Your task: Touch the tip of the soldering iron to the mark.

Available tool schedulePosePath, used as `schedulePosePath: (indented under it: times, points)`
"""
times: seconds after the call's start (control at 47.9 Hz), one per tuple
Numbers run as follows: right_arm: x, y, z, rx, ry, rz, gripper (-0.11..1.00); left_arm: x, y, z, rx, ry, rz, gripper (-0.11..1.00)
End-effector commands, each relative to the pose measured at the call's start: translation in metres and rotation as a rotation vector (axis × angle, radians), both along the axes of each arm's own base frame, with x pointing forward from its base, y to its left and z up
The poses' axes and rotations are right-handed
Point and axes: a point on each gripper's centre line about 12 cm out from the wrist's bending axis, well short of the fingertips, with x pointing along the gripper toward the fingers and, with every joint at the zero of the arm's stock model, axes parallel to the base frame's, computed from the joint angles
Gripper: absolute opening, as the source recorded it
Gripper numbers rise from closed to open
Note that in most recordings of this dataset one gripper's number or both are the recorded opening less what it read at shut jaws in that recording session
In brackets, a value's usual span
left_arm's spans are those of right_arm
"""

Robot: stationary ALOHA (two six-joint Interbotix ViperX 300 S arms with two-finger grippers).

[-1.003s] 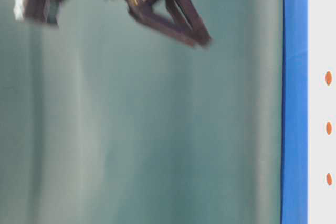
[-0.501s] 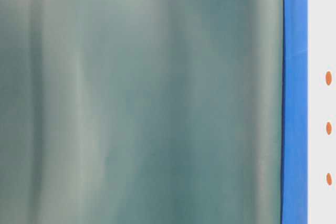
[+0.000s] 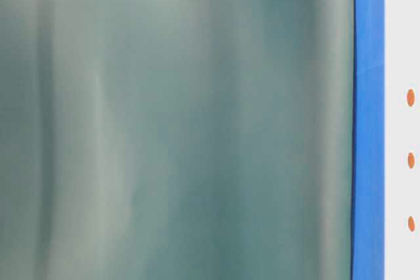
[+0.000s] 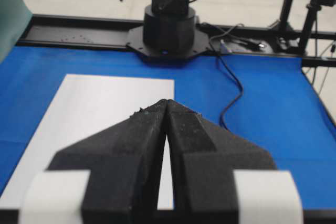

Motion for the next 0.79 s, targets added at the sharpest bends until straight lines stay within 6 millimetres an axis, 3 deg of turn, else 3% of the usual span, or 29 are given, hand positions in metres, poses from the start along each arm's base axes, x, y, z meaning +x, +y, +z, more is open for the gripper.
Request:
schedulePosePath:
  times: [0.0,0.773]
  points:
    - [0.0022,0.0003,0.0036,0.001,-0.017,0.005,0.85,0.0018,-0.0006,0.0026,0.003,-0.005,-0.003,0.00]
    - [0.0023,0.0010,0.0047,0.007,-0.030,0.009,0.85,0.0019,-0.0006,0.0023,0.002,-0.002,-0.003,0.00]
